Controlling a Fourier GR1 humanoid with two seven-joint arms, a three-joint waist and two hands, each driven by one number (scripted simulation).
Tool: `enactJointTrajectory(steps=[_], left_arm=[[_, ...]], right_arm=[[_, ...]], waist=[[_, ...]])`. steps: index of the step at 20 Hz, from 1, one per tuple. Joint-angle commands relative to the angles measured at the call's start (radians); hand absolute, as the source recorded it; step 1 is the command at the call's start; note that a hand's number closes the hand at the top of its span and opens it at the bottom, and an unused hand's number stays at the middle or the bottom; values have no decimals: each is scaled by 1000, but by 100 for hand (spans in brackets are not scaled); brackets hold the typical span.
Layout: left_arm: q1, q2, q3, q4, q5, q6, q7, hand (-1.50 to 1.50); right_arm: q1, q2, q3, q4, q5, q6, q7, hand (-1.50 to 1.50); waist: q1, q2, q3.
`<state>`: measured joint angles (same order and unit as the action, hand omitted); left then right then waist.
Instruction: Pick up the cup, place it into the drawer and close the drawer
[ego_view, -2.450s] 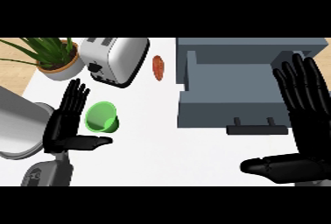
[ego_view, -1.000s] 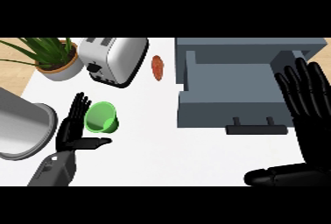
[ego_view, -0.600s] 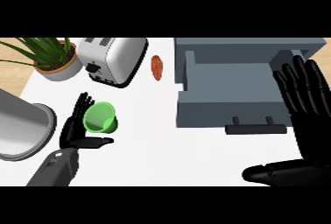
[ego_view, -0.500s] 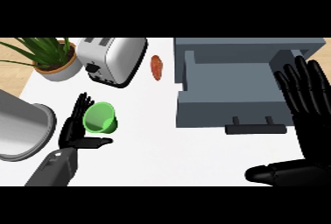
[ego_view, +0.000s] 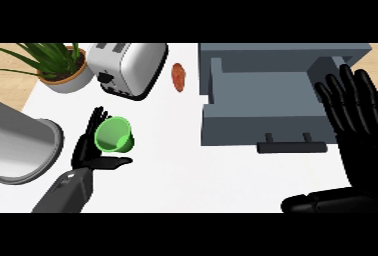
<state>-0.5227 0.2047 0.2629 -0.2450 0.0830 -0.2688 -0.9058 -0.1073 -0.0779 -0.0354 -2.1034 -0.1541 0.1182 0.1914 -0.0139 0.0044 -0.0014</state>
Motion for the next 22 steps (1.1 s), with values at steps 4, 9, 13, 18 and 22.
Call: enactJointTrajectory(steps=[4,9,13,18,22], left_arm=[[-39,9,5,27,16,-148,-8,-150],[-60,-21,20,26,43,-197,3,-150],[-10,-39,-6,1,24,-241,-69,150],[-4,-6,-7,-18,14,-205,-120,150],[27,-20,-16,-52,0,-155,-210,150]], right_arm=[[28,-11,-15,18,-16,29,-30,-150],[-3,33,61,-1,66,-37,23,-150],[-29,-10,-13,18,-7,-1,23,-150],[24,-34,-35,-17,-48,40,16,-150],[-12,11,5,-15,13,-23,22,-150]], waist=[[-5,1,0],[-4,2,-1],[-3,2,-1],[-7,1,-1],[-4,2,-1]])
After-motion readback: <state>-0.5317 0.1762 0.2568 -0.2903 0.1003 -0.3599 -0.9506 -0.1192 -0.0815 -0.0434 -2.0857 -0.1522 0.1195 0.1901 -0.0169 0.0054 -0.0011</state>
